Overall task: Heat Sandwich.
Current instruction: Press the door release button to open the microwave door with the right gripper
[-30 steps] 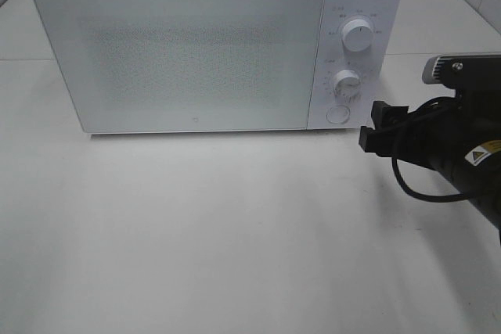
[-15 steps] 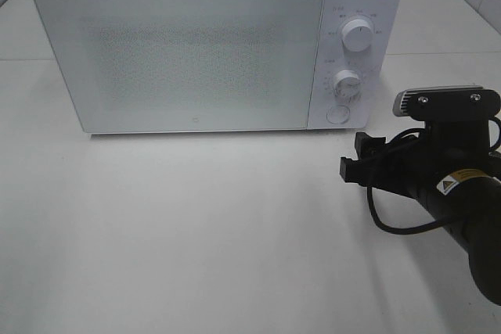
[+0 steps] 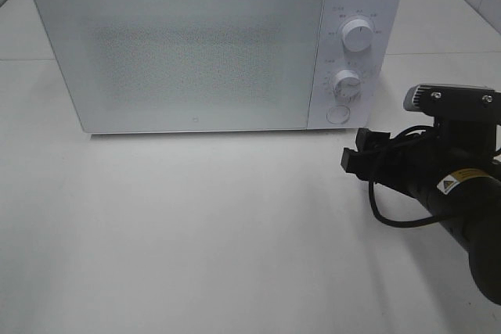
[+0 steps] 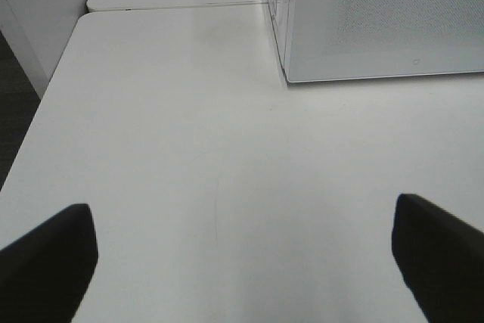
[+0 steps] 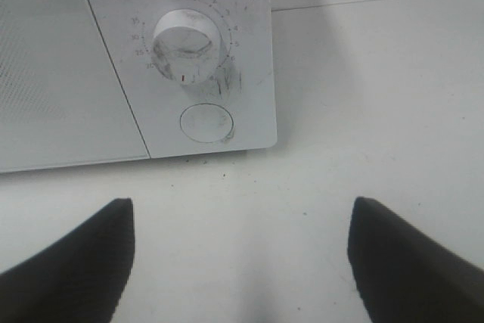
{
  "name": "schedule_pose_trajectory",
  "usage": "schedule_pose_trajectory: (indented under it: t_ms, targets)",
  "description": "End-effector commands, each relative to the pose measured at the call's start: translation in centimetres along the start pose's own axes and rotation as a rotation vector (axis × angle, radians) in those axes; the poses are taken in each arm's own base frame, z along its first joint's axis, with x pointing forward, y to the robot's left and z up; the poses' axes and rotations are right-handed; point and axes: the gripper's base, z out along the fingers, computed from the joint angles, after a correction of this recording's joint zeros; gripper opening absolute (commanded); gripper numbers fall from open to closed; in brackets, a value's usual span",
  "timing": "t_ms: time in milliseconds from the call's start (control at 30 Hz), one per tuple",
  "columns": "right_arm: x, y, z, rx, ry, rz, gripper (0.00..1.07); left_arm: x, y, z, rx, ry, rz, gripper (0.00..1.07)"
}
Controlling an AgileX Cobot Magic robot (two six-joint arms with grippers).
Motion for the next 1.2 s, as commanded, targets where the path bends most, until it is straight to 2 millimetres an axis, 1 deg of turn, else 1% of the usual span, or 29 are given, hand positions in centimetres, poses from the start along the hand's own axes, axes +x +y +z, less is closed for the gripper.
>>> schedule_pose_trajectory:
  t_ms: [33, 67, 100, 133, 233, 267, 300, 367, 400, 433, 533, 567, 600, 700, 733, 767, 833, 867, 933, 967, 1000, 1033, 1133, 1167, 1200]
  targets:
    - [-0.13, 0.15, -0.04, -0.01, -0.011, 0.14, 0.76, 0.2, -0.08, -0.3, 0.005, -0.025, -0.005, 1.0]
    - [-0.13, 0.15, -0.04, -0.01, -0.011, 0.185, 0.76, 0.2, -0.08, -0.3, 0.005, -0.025, -0.005, 1.0]
    - [-0.13, 0.15, -0.04, -0.01, -0.011, 0.185, 0.76, 0.2, -0.08, -0.3, 0.005, -0.025, -0.005, 1.0]
    - [-0.13, 0.15, -0.04, -0.011, -0.011, 0.278, 0.76, 0.2, -0.08, -0.3, 0.005, -0.025, -0.005, 1.0]
    - [-0.13, 0.17, -0.04, -0.014, -0.009, 0.436, 0.76, 0.2, -0.08, -0.3, 0.005, -0.025, -0.005, 1.0]
    - [-0.13, 0.17, -0.04, -0.014, -0.009, 0.436, 0.76, 0.2, -0.08, -0.3, 0.005, -0.025, -0.005, 1.0]
    - [-0.13, 0.17, -0.04, -0.014, -0.009, 0.549, 0.76, 0.2, -0.08, -0.3, 0.005, -0.025, -0.005, 1.0]
    - [-0.13, 0.17, -0.04, -0.015, -0.008, 0.653, 0.76, 0.2, -0.08, -0.3, 0.005, -0.025, -0.005, 1.0]
    - [-0.13, 0.17, -0.04, -0.016, -0.007, 0.753, 0.76, 0.2, -0.08, -0.3, 0.005, -0.025, -0.005, 1.0]
    - [-0.13, 0.17, -0.04, -0.016, -0.007, 0.753, 0.76, 0.2, -0.08, -0.3, 0.005, -0.025, -0.005, 1.0]
    - [-0.13, 0.2, -0.04, -0.02, -0.004, 0.932, 0.76, 0.2, -0.08, -0.3, 0.005, -0.025, -0.005, 1.0]
    - [-0.13, 0.28, -0.04, -0.028, 0.001, 1.027, 0.76, 0.2, -0.08, -0.3, 0.005, -0.025, -0.005, 1.0]
    - [-0.13, 0.28, -0.04, -0.028, 0.001, 1.027, 0.76, 0.2, -0.08, -0.3, 0.005, -0.025, -0.005, 1.0]
    - [-0.13, 0.44, -0.05, -0.044, 0.012, 1.137, 0.76, 0.2, -0.08, -0.3, 0.005, -0.025, -0.005, 1.0]
    - [-0.13, 0.44, -0.05, -0.044, 0.012, 1.137, 0.76, 0.2, -0.08, -0.3, 0.005, -0.025, -0.005, 1.0]
    - [-0.13, 0.48, -0.05, -0.048, 0.017, 1.215, 0.75, 0.2, -0.08, -0.3, 0.005, -0.025, -0.005, 1.0]
    - [-0.13, 0.52, -0.05, -0.051, 0.021, 1.287, 0.74, 0.2, -0.08, -0.3, 0.005, -0.025, -0.005, 1.0]
    - [-0.13, 0.56, -0.05, -0.054, 0.026, 1.346, 0.71, 0.2, -0.08, -0.3, 0.005, -0.025, -0.005, 1.0]
    - [-0.13, 0.57, -0.05, -0.056, 0.028, 1.369, 0.69, 0.2, -0.08, -0.3, 0.005, -0.025, -0.005, 1.0]
    - [-0.13, 0.59, -0.05, -0.056, 0.03, 1.394, 0.67, 0.2, -0.08, -0.3, 0.005, -0.025, -0.005, 1.0]
    - [-0.13, 0.6, -0.05, -0.057, 0.032, 1.417, 0.61, 0.2, -0.08, -0.3, 0.005, -0.025, -0.005, 1.0]
    - [-0.13, 0.6, -0.05, -0.057, 0.032, 1.417, 0.61, 0.2, -0.08, -0.3, 0.005, -0.025, -0.005, 1.0]
    - [-0.13, 0.59, -0.05, -0.057, 0.033, 1.43, 0.45, 0.2, -0.08, -0.3, 0.005, -0.025, -0.005, 1.0]
    - [-0.13, 0.59, -0.05, -0.057, 0.033, 1.435, 0.31, 0.2, -0.08, -0.3, 0.005, -0.025, -0.005, 1.0]
    - [-0.13, 0.59, -0.05, -0.057, 0.033, 1.435, 0.31, 0.2, -0.08, -0.3, 0.005, -0.025, -0.005, 1.0]
